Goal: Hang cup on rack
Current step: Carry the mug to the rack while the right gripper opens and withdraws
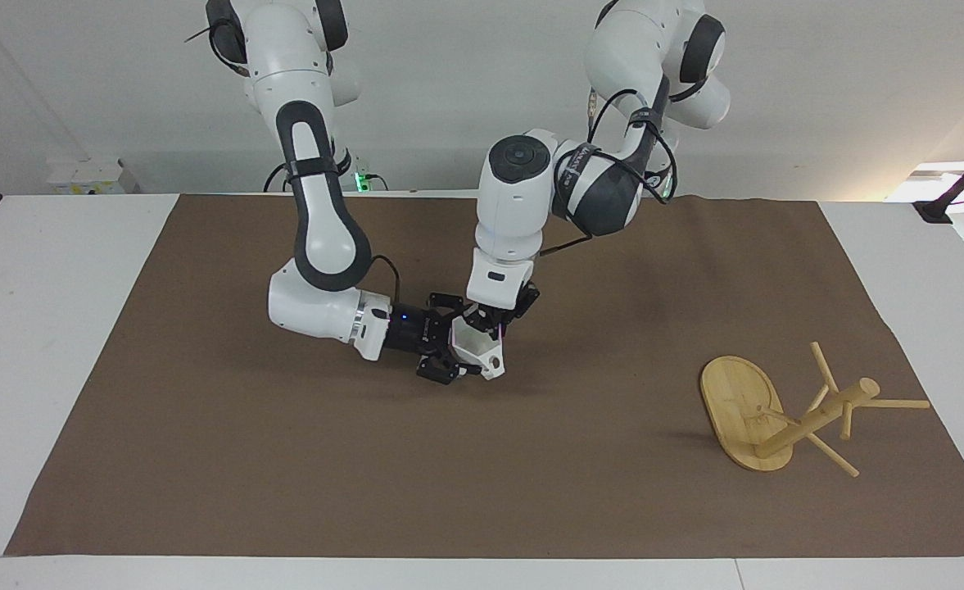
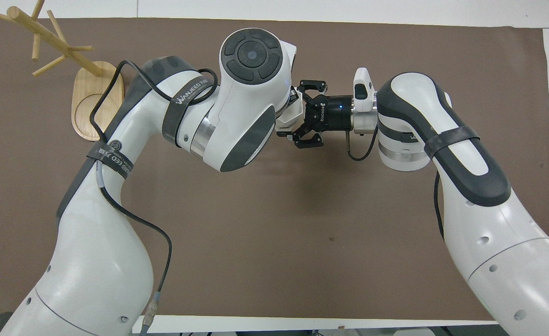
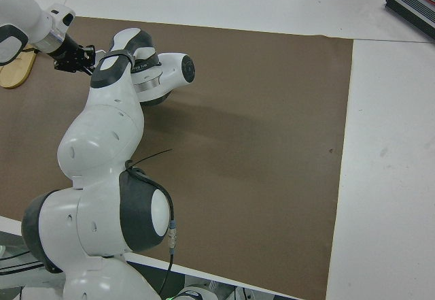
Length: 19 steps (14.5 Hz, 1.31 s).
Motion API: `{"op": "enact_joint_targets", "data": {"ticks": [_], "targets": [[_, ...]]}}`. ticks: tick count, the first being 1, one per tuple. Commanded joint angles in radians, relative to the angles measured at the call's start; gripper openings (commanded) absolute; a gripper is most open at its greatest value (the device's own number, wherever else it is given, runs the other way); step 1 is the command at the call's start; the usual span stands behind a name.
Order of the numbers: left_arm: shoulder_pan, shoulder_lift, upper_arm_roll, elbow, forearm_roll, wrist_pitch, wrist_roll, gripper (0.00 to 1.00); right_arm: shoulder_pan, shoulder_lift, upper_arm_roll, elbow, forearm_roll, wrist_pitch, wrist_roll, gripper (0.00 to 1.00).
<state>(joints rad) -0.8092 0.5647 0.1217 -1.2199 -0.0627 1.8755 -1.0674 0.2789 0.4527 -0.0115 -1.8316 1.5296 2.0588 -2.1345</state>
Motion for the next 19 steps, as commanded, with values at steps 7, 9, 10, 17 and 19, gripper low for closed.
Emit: {"op": "enact_joint_targets", "data": {"ticks": [7, 9, 10, 17, 19], "targets": [[0.031, -0.185, 0.093, -0.262, 0.138, 0.164, -0.045, 0.0, -0.214, -0.017, 0.001, 0.044, -0.162, -0.14, 0.103, 1.0], [0.108, -0.311, 0.095, -0.467, 0.139, 0.386, -0.017, 0.0, -0.28, -0.031, -0.002, 0.092, -0.32, -0.173, 0.212, 1.0], [0.145, -0.354, 0.095, -0.548, 0.139, 0.463, 0.018, 0.0, -0.308, -0.063, -0.002, 0.1, -0.412, -0.18, 0.27, 1.0], [0.352, -0.442, 0.081, -0.816, 0.136, 0.895, 0.415, 0.0, -0.38, -0.322, -0.007, 0.103, -1.003, -0.267, 0.888, 1.0], [0.381, -0.454, 0.079, -0.849, 0.133, 0.896, 0.507, 0.0, -0.377, -0.374, -0.005, 0.103, -1.15, -0.27, 1.013, 1.0]]}}
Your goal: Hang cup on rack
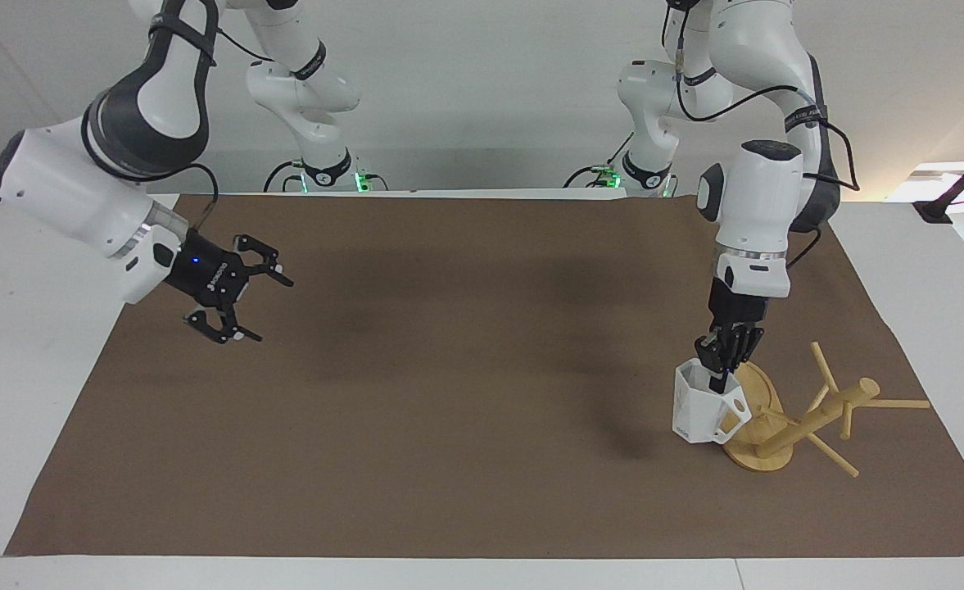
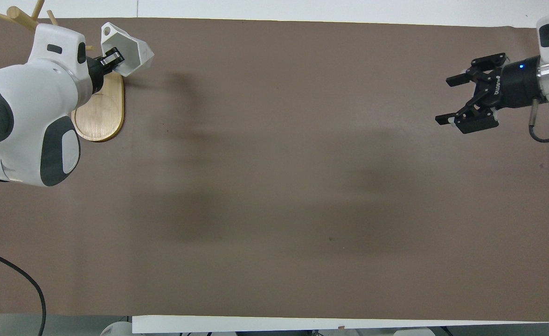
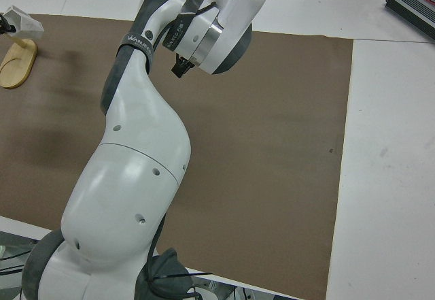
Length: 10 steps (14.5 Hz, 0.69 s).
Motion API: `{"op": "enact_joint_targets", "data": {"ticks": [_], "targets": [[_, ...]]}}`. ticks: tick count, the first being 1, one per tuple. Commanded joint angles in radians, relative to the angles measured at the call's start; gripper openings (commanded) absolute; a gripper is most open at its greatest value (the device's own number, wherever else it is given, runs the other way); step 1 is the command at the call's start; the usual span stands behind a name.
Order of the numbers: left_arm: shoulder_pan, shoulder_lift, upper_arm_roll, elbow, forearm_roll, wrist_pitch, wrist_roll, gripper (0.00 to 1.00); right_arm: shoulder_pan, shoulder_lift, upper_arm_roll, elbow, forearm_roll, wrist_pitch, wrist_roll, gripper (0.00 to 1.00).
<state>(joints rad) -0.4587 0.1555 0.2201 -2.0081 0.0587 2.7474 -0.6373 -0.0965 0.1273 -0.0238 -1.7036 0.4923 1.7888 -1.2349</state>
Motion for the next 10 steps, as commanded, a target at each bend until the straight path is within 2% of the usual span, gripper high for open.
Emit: {"op": "enact_joint_targets", "data": {"ticks": [1, 4, 7, 10], "targets": [[0.034, -0.047, -0.021, -0.066, 0.012, 0.024, 0.097, 0.0, 0.007, -0.072, 0.007, -0.021, -0.186, -0.015, 0.189, 1.0], [0.052, -0.056, -0.021, -0.073, 0.006, 0.005, 0.117, 0.0, 0.009, -0.092, 0.016, 0.07, -0.371, -0.167, 0.542, 1.0], [0.057, -0.062, -0.018, -0.078, 0.004, -0.008, 0.12, 0.0, 0.0, -0.097, 0.004, 0.139, -0.393, -0.329, 0.855, 1.0], [0.078, -0.062, -0.018, -0.08, 0.004, -0.009, 0.122, 0.0, -0.002, -0.104, 0.001, 0.235, -0.487, -0.454, 0.982, 1.0]]}}
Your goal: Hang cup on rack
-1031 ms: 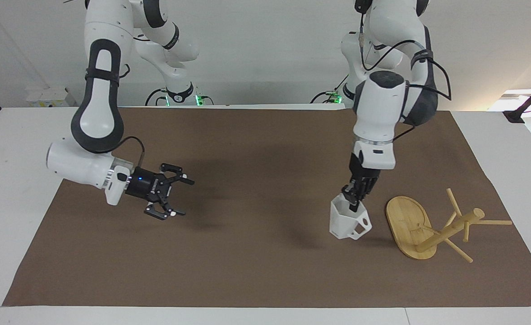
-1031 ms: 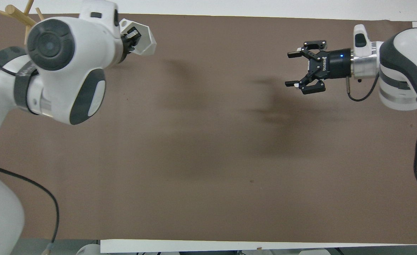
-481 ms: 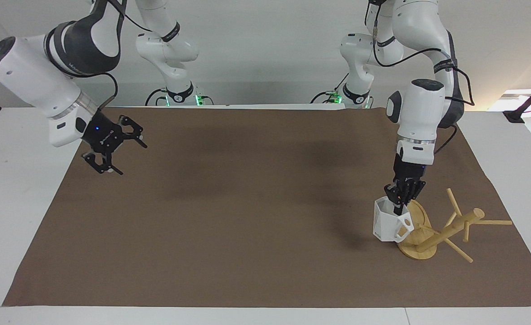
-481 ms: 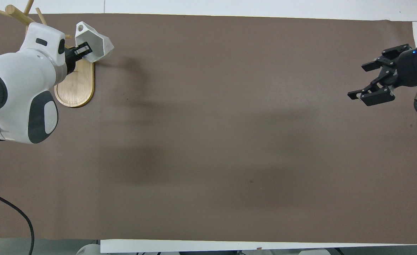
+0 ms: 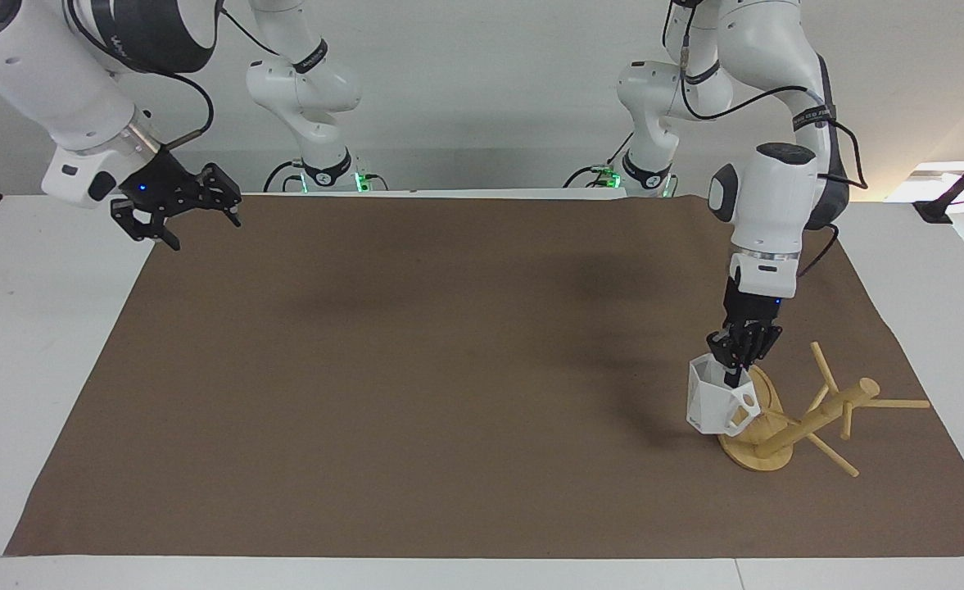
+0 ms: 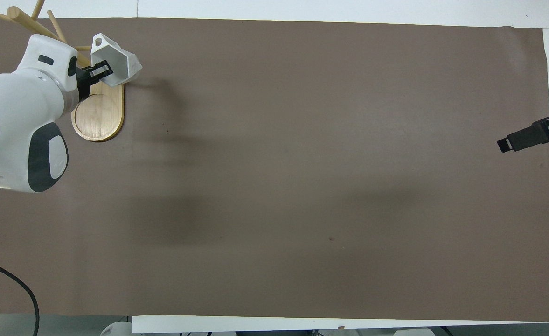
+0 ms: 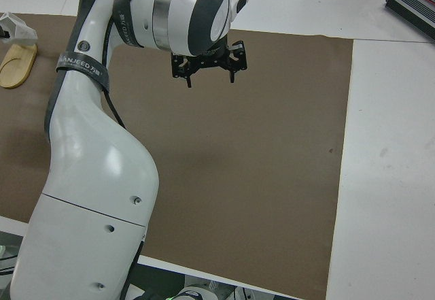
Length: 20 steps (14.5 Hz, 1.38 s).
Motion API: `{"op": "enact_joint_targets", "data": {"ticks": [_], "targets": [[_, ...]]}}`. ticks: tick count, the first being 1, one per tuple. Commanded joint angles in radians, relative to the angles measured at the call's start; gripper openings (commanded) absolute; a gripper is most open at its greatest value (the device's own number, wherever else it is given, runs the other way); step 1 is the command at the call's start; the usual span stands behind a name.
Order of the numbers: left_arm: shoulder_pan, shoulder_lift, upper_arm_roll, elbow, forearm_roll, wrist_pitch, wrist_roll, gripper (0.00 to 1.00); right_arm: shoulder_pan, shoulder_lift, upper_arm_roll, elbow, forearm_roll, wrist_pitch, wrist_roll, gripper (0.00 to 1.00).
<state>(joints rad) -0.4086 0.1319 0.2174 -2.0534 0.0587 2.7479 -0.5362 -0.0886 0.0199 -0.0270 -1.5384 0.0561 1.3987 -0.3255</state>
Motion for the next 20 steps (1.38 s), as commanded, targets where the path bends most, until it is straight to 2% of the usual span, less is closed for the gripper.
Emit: {"op": "enact_joint_targets", "data": {"ticks": [1, 7, 8, 9, 10, 11, 12, 17, 20], "targets": [[0.036, -0.038, -0.015, -0.033, 0.004, -0.01, 0.021, 0.0, -0.011, -0.006, 0.004, 0.073, -0.065, -0.066, 0.072, 1.0], [0.076, -0.037, -0.015, -0.034, -0.008, -0.01, 0.025, 0.01, -0.008, -0.026, 0.007, 0.058, -0.087, -0.113, 0.115, 1.0], [0.076, -0.035, -0.012, -0.03, -0.037, -0.01, 0.024, 0.08, -0.008, -0.028, 0.007, 0.055, -0.087, -0.116, 0.124, 1.0], [0.076, -0.035, -0.01, -0.031, -0.042, -0.013, 0.024, 0.1, -0.008, -0.028, 0.006, 0.055, -0.093, -0.115, 0.137, 1.0], [0.076, -0.032, -0.006, -0.024, -0.042, -0.031, 0.028, 0.27, -0.002, -0.026, 0.009, 0.057, -0.114, -0.11, 0.137, 1.0], [0.076, -0.023, -0.003, 0.005, -0.039, -0.039, 0.036, 0.73, 0.001, -0.028, 0.013, 0.06, -0.122, -0.11, 0.138, 1.0], [0.08, -0.014, 0.0, 0.034, -0.037, -0.05, 0.041, 0.99, 0.003, -0.026, 0.016, 0.06, -0.122, -0.11, 0.138, 1.0], [0.096, -0.052, 0.013, 0.062, -0.034, -0.239, 0.079, 1.0, 0.003, -0.026, 0.018, 0.061, -0.121, -0.104, 0.154, 1.0], [0.105, -0.129, 0.023, 0.12, -0.033, -0.503, 0.2, 1.0, 0.001, -0.024, 0.018, 0.064, -0.119, -0.101, 0.155, 1.0]]}}
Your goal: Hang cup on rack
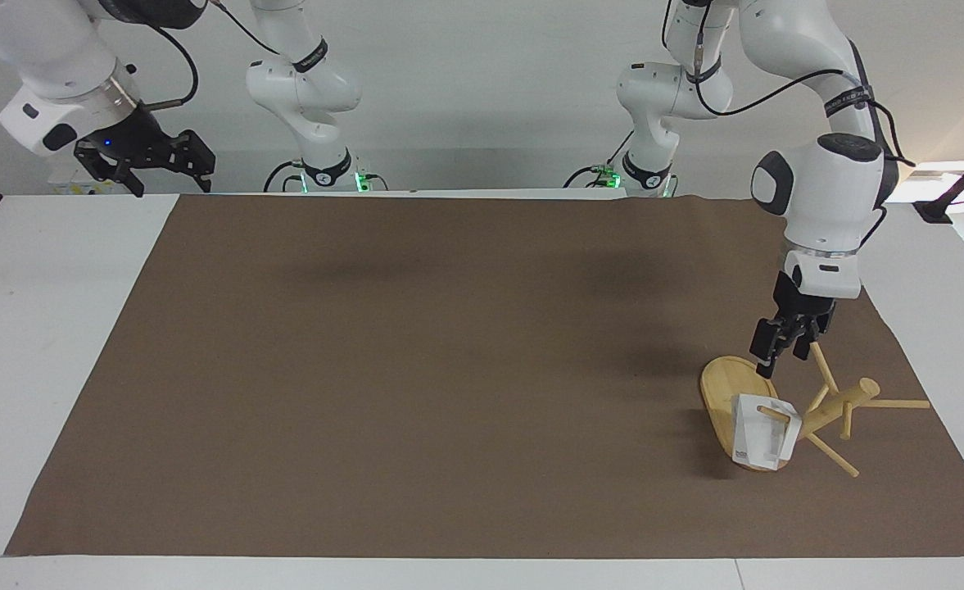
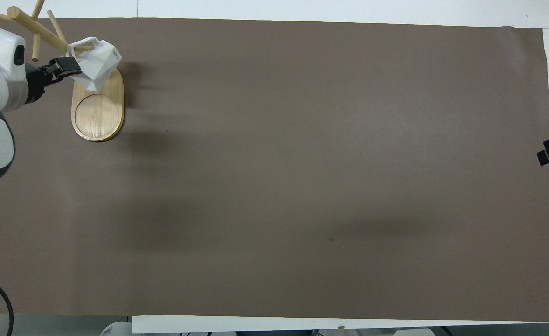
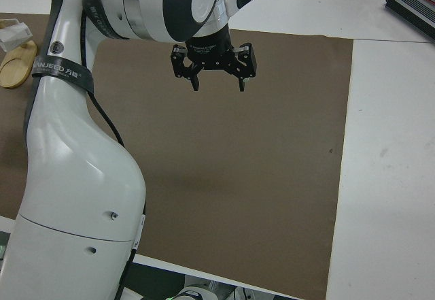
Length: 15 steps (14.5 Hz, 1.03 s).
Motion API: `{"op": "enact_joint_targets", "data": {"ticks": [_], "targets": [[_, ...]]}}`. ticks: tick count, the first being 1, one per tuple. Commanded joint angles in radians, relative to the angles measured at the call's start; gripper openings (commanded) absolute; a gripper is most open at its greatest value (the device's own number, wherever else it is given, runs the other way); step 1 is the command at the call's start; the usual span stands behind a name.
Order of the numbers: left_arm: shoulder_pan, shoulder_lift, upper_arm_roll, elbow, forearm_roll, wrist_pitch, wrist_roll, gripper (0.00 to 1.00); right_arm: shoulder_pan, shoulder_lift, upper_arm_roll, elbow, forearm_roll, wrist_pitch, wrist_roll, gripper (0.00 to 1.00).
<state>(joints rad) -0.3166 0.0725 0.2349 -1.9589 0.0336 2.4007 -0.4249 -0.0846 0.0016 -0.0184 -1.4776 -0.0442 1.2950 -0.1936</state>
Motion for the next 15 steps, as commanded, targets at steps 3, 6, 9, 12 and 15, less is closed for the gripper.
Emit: {"op": "enact_joint_targets", "data": {"ticks": [3, 6, 9, 12, 15], "targets": [[0.033, -0.094, 0.012, 0.144, -0.007, -0.497, 0.188, 1.0, -0.004, -0.005, 0.008, 0.003, -0.013, 0.003, 0.028, 1.0], [0.051, -0.095, 0.015, 0.254, -0.007, -0.774, 0.279, 1.0, -0.006, -0.003, 0.006, 0.006, -0.002, 0.012, 0.029, 1.0], [0.06, -0.105, 0.03, 0.316, -0.012, -0.848, 0.333, 1.0, -0.009, -0.003, 0.006, 0.003, 0.0, 0.012, 0.029, 1.0], [0.056, -0.063, 0.034, 0.399, -0.049, -0.906, 0.443, 1.0, -0.007, -0.003, 0.006, 0.006, 0.0, 0.012, 0.029, 1.0], [0.054, -0.042, 0.037, 0.445, -0.07, -0.923, 0.44, 1.0, -0.006, -0.003, 0.006, 0.006, 0.0, 0.012, 0.029, 1.0]]}}
